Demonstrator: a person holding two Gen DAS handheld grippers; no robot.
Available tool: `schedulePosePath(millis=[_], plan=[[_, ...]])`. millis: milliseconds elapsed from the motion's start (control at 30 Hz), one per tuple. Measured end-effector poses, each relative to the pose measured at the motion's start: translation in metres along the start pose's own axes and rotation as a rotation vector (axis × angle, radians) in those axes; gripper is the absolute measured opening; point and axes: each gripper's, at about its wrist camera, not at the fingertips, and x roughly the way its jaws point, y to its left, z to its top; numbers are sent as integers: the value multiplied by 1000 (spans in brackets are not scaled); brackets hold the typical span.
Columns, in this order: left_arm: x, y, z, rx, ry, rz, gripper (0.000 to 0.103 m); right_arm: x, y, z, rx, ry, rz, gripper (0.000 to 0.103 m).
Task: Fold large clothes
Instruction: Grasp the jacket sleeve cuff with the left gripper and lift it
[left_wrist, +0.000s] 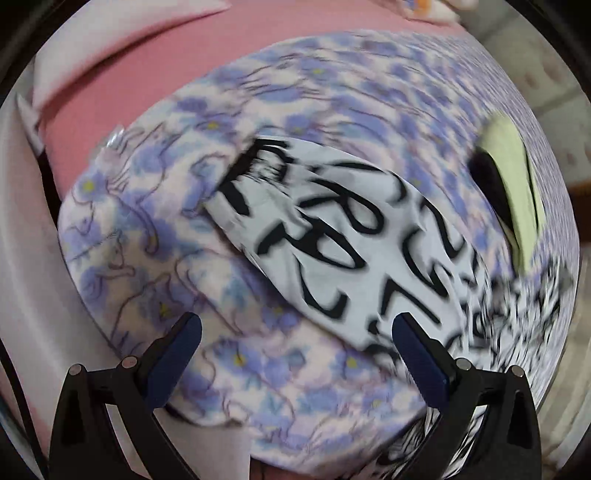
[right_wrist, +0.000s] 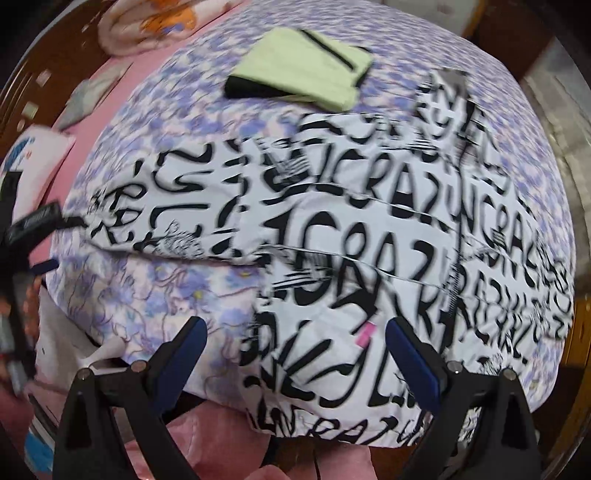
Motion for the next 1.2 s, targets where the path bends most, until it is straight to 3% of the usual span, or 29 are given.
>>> schedulePosePath(millis=[167, 267, 467, 533, 667, 933, 1200], plan=[[34, 33, 25, -111, -23, 36, 101, 17, 24, 11, -66, 24, 1, 98], [54, 46, 34, -157, -21, 22, 91, 25, 32, 14, -71, 39, 5, 98], [80, 62, 48, -225, -22, -36, 57, 39, 36, 16, -66, 79, -2, 98], [84, 66, 52, -249, -23, -51, 41, 41, 37, 15, -57, 83, 1, 98], [85, 69, 55, -290, -29, -89, 26, 39, 35, 13, -45, 74, -4, 98], [50, 56, 45, -262, -112, -166, 12, 35, 23, 5, 1, 44, 7, 98], [-27, 11, 28, -190, -287, -338, 9, 16, -1, -21, 62, -2, 38, 98]])
